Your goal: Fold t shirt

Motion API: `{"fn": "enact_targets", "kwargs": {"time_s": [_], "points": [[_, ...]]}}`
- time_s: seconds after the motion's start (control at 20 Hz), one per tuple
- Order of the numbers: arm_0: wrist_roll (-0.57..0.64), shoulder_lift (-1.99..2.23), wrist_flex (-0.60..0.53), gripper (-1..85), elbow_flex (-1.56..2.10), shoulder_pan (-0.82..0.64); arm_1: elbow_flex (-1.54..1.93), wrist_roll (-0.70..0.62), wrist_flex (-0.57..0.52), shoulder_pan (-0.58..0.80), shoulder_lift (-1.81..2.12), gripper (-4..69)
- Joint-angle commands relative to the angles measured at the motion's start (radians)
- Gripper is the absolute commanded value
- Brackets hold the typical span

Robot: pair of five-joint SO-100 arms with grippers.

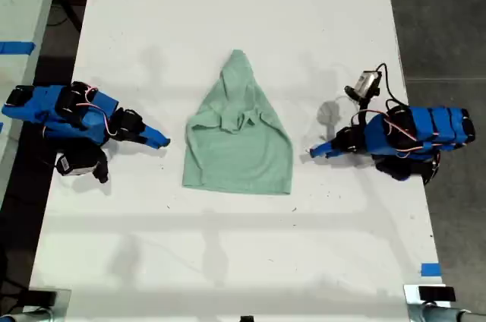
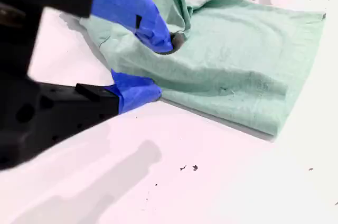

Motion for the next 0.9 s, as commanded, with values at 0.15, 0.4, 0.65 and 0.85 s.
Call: {"fn": "enact_targets", "kwargs": {"time_s": [0.15,0.4,0.65,0.85], "points": [[-0.015,0.009,0.003,11.2,0.008,0.006,-0.129,0.106,-0.109,-0.021,-0.219,22.8],[-0.015,0.009,0.003,11.2,0.008,0.006,-0.426,0.043,-0.380,0.012,-1.029,25.7],[-0.015,0.009,0.003,11.2,0.008,0.005,-0.548,0.020,-0.635,0.031,-1.430,26.5],[-0.015,0.009,0.003,11.2,0.008,0.005,-0.615,0.015,-0.779,0.026,-1.628,26.6]]}}
